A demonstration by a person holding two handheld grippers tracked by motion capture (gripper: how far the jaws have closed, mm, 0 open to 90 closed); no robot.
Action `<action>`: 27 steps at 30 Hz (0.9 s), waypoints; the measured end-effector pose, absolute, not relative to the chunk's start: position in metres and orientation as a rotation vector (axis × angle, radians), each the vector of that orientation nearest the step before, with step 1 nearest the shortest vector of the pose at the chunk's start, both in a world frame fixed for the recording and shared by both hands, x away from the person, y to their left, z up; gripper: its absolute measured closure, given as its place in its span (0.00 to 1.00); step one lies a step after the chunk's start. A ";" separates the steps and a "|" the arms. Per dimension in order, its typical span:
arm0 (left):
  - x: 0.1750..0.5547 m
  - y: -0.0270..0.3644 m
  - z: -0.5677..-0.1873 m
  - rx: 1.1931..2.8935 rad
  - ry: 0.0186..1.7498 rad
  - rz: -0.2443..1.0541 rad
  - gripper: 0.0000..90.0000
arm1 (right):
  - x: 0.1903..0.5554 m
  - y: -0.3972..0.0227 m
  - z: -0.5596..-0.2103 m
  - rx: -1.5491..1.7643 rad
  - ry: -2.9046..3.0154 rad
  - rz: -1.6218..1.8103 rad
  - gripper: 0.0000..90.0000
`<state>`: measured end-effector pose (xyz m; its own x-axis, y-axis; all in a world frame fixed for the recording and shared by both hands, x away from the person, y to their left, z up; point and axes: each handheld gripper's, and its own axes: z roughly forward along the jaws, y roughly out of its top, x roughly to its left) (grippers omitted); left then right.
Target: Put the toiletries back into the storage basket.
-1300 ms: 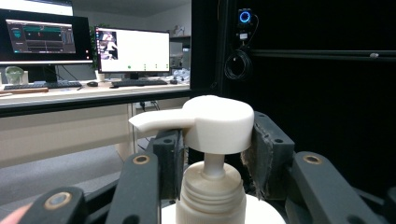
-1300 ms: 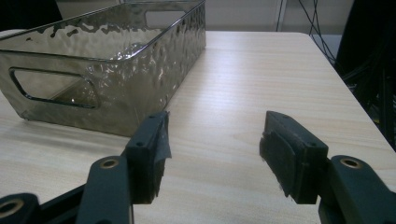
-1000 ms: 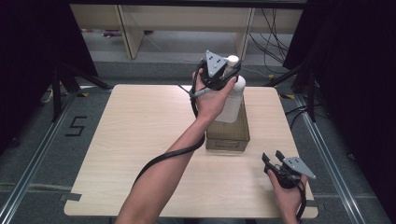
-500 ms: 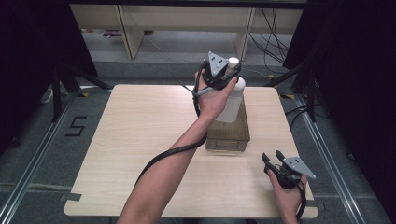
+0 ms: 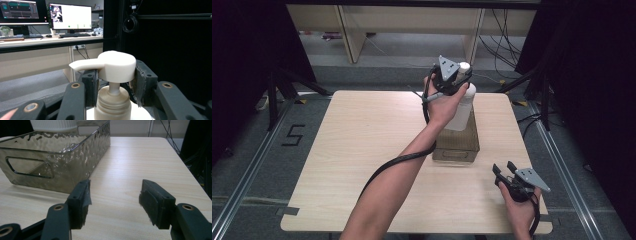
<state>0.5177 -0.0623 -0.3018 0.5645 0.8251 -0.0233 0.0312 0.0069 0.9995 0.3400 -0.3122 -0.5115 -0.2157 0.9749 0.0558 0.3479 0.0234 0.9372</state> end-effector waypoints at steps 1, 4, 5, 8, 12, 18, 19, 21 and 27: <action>0.518 -0.063 -0.303 1.444 0.787 0.731 0.66 | 0.340 -0.312 -0.512 1.369 1.637 1.198 0.47; 0.521 -0.063 -0.305 1.452 0.792 0.736 0.66 | 0.340 -0.313 -0.512 1.350 1.632 1.188 0.47; 0.523 -0.064 -0.307 1.454 0.795 0.737 0.66 | 0.340 -0.313 -0.512 1.360 1.636 1.195 0.47; 0.524 -0.065 -0.309 1.465 0.797 0.742 0.66 | 0.340 -0.313 -0.512 1.360 1.636 1.196 0.47; 0.526 -0.067 -0.313 1.470 0.805 0.737 0.66 | 0.340 -0.312 -0.512 1.362 1.640 1.196 0.47; 0.529 -0.070 -0.319 1.479 0.819 0.730 0.66 | 0.340 -0.313 -0.512 1.347 1.637 1.185 0.47; 0.530 -0.070 -0.320 1.481 0.817 0.730 0.66 | 0.340 -0.313 -0.512 1.350 1.638 1.187 0.47; 0.532 -0.071 -0.323 1.485 0.823 0.727 0.66 | 0.340 -0.312 -0.512 1.358 1.640 1.190 0.47; 0.535 -0.073 -0.327 1.494 0.827 0.730 0.66 | 0.340 -0.312 -0.512 1.357 1.641 1.192 0.47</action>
<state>0.5345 -0.0726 -0.3268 0.5476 0.8364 -0.0215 0.0818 -0.0280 0.9963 0.3400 -0.3122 -0.5117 -0.2182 0.9749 0.0449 0.3443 0.0338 0.9383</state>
